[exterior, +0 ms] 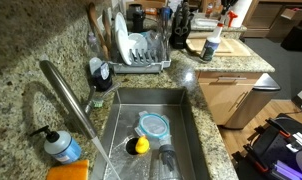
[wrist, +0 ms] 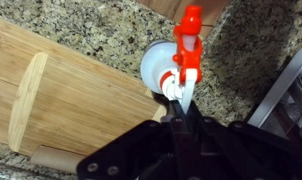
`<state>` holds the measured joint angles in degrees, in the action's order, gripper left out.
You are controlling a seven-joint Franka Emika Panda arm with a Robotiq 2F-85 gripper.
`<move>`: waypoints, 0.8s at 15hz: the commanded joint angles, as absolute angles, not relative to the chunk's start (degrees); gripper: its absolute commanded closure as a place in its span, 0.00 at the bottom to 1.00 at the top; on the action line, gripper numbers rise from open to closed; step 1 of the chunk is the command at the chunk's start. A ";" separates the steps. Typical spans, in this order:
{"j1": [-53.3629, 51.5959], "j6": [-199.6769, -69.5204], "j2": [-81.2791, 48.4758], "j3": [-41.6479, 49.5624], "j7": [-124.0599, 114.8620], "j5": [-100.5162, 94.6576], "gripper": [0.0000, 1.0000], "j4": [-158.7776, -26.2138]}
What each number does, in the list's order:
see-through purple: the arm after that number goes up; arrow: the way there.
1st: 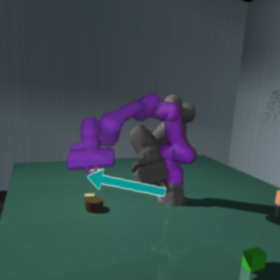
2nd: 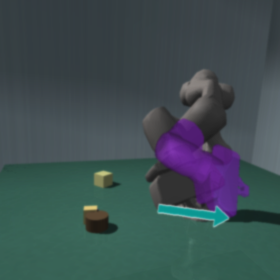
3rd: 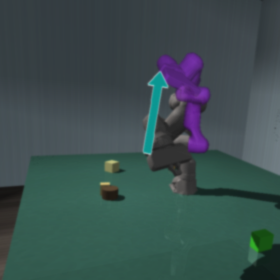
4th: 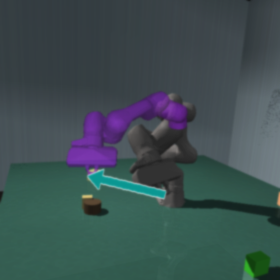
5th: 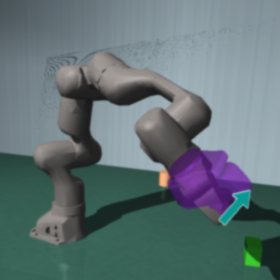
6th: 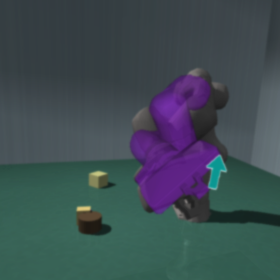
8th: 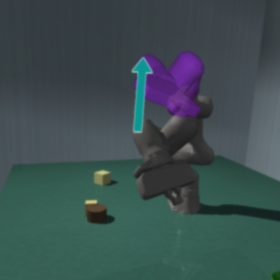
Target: Pick up the white bottle from the countertop and move it to the right.
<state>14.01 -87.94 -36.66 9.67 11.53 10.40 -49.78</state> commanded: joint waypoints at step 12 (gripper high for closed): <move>23.30 -78.27 -36.95 16.59 2.39 11.82 0.98 -45.87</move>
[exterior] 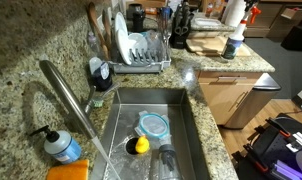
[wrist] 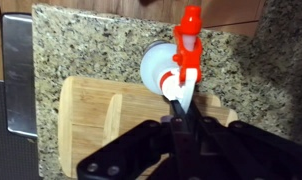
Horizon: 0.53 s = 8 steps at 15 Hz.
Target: Pick up the white bottle from the countertop and move it to the right.
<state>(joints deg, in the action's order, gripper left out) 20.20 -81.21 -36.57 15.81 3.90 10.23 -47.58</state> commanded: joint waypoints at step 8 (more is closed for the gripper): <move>27.72 -83.62 -36.74 17.21 0.96 12.21 0.98 -47.27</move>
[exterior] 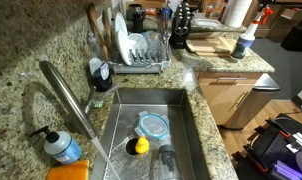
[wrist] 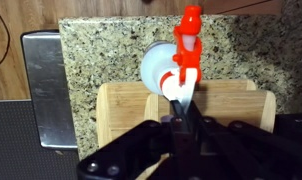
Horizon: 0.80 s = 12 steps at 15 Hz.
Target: Pick up the white bottle from the countertop and move it to the right.
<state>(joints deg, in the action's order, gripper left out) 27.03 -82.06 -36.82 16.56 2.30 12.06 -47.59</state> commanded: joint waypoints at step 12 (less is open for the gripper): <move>28.46 -82.47 -37.15 22.77 -2.99 8.70 0.98 -48.24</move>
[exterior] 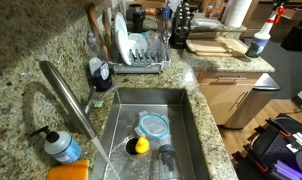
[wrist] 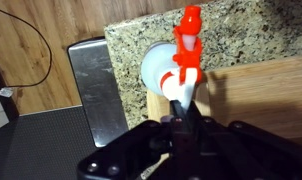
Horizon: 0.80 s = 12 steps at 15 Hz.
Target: Pick up the white bottle from the countertop and move it to the right.
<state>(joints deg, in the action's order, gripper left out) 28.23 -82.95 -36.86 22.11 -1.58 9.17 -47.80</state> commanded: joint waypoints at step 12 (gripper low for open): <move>28.16 -84.79 -39.13 24.05 -7.52 8.71 0.97 -50.36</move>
<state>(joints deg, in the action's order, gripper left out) 28.21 -83.16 -39.09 24.17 -6.43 8.03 -49.42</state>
